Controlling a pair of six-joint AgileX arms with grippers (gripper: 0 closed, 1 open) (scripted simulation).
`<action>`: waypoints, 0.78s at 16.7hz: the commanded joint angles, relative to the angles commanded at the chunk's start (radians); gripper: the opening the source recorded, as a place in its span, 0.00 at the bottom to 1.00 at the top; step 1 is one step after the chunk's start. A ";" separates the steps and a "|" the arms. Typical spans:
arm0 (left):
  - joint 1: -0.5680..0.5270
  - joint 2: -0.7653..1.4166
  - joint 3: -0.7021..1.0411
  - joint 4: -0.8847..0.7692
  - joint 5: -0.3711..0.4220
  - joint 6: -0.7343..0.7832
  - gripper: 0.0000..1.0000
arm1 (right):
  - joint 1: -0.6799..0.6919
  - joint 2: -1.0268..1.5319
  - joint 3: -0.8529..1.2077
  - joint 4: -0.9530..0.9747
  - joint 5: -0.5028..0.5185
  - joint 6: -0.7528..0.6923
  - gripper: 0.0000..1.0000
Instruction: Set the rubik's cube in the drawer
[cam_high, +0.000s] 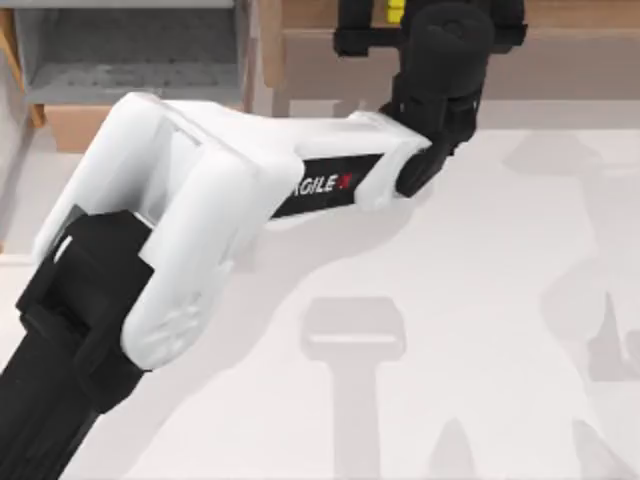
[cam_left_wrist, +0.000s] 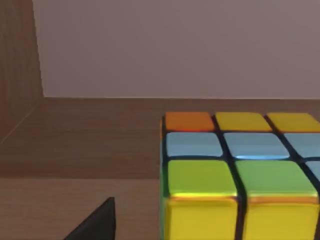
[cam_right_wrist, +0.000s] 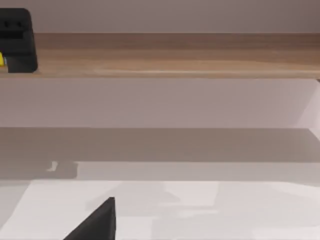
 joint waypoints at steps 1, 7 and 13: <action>0.007 0.017 0.021 -0.011 0.008 -0.003 1.00 | 0.000 0.000 0.000 0.000 0.000 0.000 1.00; 0.010 0.028 0.033 -0.019 0.013 -0.005 0.92 | 0.000 0.000 0.000 0.000 0.000 0.000 1.00; 0.010 0.028 0.033 -0.019 0.013 -0.005 0.47 | 0.000 0.000 0.000 0.000 0.000 0.000 1.00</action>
